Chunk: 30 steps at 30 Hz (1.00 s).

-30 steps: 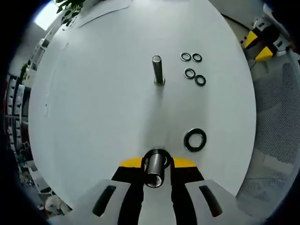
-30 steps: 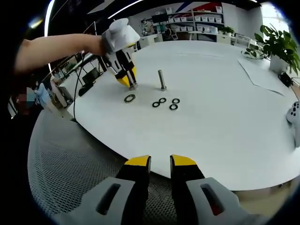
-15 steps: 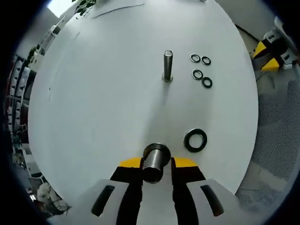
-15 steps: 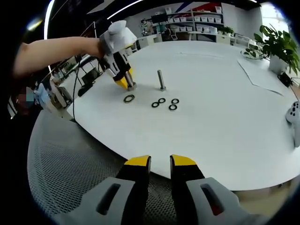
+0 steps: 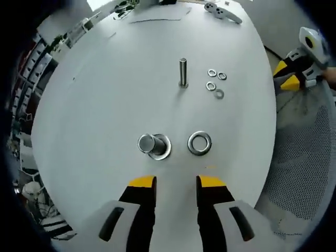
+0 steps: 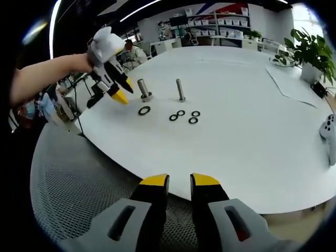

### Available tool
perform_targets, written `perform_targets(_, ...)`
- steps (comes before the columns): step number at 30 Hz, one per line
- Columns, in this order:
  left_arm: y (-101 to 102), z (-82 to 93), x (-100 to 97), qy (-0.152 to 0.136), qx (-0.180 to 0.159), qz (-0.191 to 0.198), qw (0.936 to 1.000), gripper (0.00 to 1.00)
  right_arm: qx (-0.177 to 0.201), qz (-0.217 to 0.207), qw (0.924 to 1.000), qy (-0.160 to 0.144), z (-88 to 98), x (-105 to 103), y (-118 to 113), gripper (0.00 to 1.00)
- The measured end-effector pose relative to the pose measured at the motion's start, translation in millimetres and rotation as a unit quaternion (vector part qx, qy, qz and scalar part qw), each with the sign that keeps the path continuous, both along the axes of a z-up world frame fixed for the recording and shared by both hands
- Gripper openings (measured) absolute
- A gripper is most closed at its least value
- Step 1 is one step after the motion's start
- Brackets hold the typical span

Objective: Place the washer onto the threaded stud by aligning its center hole with the stud, sliding it down to the base, and recovering from edge contact or off-axis alignment until the washer reaches the visible bottom stop.

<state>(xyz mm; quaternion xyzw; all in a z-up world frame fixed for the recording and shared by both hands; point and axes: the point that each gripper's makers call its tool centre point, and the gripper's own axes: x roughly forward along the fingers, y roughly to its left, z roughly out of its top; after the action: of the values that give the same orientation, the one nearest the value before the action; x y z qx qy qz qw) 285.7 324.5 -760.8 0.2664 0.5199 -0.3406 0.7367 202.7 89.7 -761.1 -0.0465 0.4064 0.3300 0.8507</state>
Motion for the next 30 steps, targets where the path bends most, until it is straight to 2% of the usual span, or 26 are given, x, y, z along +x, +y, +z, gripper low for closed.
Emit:
perform_targets(2, -8, 2.5, -4.1, -0.004, -0.028, 0.017, 0.9995, 0.28, -0.001, 0.002, 1.0000, 0.002, -0.6, -1, 0, 0.19)
perform_targets(5, -11, 2.9, -5.1, -0.018, -0.040, 0.033, 0.9985, 0.31, -0.003, 0.004, 1.0000, 0.003, -1.0, -1, 0, 0.19)
perform_targets(6, -17, 3.7, -4.8, -0.024, -0.063, 0.043, 0.9968, 0.33, -0.003, 0.005, 1.0000, 0.004, -1.2, -2, 0, 0.19)
perform_targets(8, -23, 3.6, -8.2, -0.016, -0.082, 0.058, 0.9948, 0.33, -0.003, 0.006, 1.0000, 0.005, -1.4, -2, 0, 0.19)
perform_targets(12, -27, -3.1, -11.2, -0.019, -0.080, 0.053, 0.9952, 0.32, -0.004, 0.008, 0.9999, 0.005, -1.6, -2, 0, 0.19)
perform_targets(17, -34, -16.9, -16.1, -0.007, -0.071, 0.039, 0.9966, 0.31, -0.005, 0.008, 0.9999, 0.006, -1.8, -2, 1, 0.19)
perform_targets(27, -41, -33.7, -16.8, 0.011, -0.055, 0.020, 0.9982, 0.32, -0.004, 0.009, 0.9999, 0.006, -1.3, -2, 1, 0.19)
perform_targets(28, -41, -34.5, -16.9, 0.012, -0.054, 0.019, 0.9983, 0.31, -0.004, 0.009, 0.9999, 0.006, -1.3, -2, 1, 0.19)
perform_targets(29, -43, -32.2, -13.6, -0.001, -0.053, 0.009, 0.9985, 0.31, -0.004, 0.009, 0.9999, 0.006, -1.3, -2, 1, 0.19)
perform_targets(30, -42, -32.5, -14.7, 0.004, -0.049, 0.014, 0.9987, 0.31, -0.003, 0.009, 0.9999, 0.005, -1.2, -2, 2, 0.19)
